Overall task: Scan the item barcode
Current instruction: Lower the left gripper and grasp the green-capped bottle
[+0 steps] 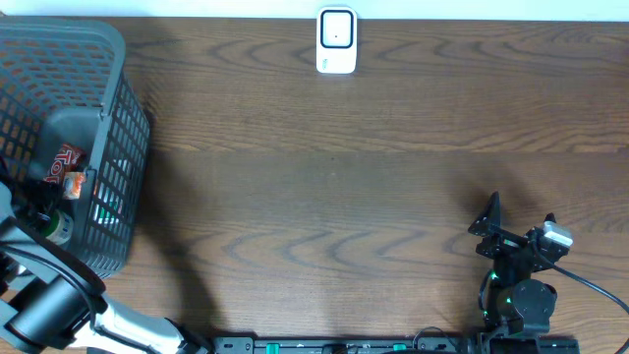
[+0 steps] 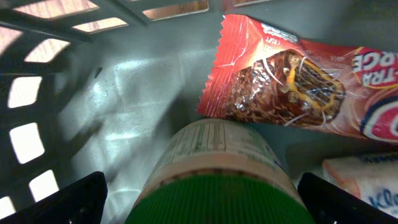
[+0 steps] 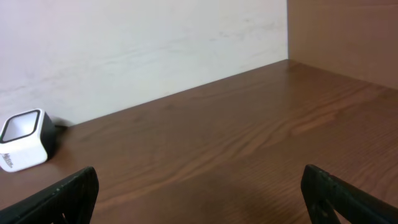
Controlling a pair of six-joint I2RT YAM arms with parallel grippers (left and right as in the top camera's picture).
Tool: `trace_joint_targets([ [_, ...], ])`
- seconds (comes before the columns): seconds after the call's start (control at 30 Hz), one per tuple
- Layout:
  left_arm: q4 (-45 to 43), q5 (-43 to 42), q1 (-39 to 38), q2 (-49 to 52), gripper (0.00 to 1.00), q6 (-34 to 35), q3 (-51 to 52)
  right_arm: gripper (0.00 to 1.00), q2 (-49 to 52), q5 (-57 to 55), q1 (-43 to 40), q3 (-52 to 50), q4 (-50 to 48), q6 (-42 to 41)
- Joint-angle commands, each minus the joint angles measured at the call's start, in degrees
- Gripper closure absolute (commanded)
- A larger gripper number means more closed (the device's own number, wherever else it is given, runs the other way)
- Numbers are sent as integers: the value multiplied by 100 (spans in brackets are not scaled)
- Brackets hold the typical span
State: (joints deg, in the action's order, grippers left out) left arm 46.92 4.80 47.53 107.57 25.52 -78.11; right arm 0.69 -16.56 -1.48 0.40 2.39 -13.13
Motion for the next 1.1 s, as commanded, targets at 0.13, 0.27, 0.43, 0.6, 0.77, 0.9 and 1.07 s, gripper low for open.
trace_joint_targets([
  [0.13, -39, 9, -9, 188, 2, 13, 103, 1, -31, -72, -42, -9, 31, 55],
  [0.27, -33, 9, -9, 221, 2, 11, 103, 1, -31, -72, -42, -9, 31, 55],
  [0.43, -33, -140, -9, 372, 2, 9, 105, 1, -31, -72, -42, -9, 31, 55],
  [0.6, -33, -140, -9, 422, 1, 7, 107, 1, -31, -72, -42, -7, 31, 55],
  [0.77, 57, -140, -9, 417, 22, 7, 105, 1, -31, -72, -42, -9, 31, 55],
  [0.9, 177, -144, -9, 354, 34, 9, 83, 1, -31, -72, -42, -9, 31, 55],
  [1.07, 343, -267, -9, 31, 35, 7, -55, 1, -31, -72, -42, -7, 31, 55],
])
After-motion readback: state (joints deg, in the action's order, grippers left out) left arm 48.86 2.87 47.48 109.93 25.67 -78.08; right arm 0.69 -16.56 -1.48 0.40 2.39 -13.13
